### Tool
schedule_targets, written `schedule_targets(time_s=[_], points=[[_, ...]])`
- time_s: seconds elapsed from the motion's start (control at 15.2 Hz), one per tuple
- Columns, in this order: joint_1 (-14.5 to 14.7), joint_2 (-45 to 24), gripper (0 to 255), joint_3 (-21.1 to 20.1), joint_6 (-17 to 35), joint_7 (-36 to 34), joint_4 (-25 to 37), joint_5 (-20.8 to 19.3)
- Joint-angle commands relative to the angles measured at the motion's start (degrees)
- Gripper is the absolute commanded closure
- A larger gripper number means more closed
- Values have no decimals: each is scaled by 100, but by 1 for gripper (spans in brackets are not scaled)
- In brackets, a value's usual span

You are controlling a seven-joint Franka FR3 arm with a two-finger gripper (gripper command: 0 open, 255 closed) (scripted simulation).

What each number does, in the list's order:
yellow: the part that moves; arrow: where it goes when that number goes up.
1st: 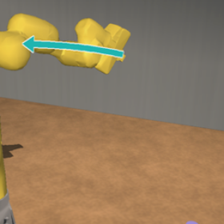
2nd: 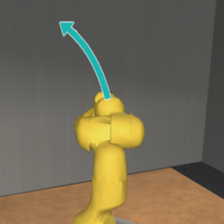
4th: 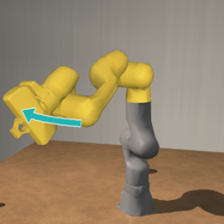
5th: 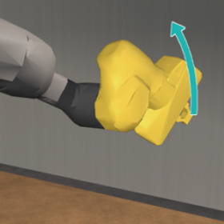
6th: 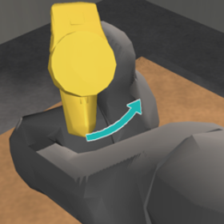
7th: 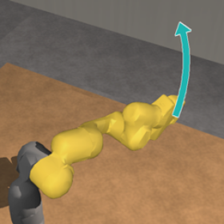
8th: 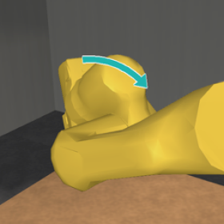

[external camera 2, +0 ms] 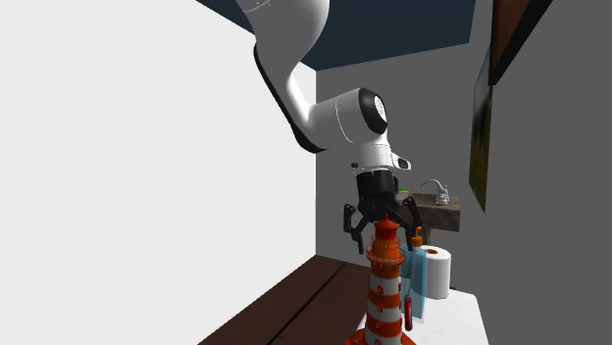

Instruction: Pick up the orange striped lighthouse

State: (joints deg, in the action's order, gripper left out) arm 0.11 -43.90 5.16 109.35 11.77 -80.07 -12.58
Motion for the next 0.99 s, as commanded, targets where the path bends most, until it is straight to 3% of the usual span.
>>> schedule_targets(time_s=[0.0,0.07,0.92], points=[[2,-36,0,-2,25,-11,13,1],[2,-36,255,-2,32,-12,6,0],[9,132,255,0,-171,35,46,5]])
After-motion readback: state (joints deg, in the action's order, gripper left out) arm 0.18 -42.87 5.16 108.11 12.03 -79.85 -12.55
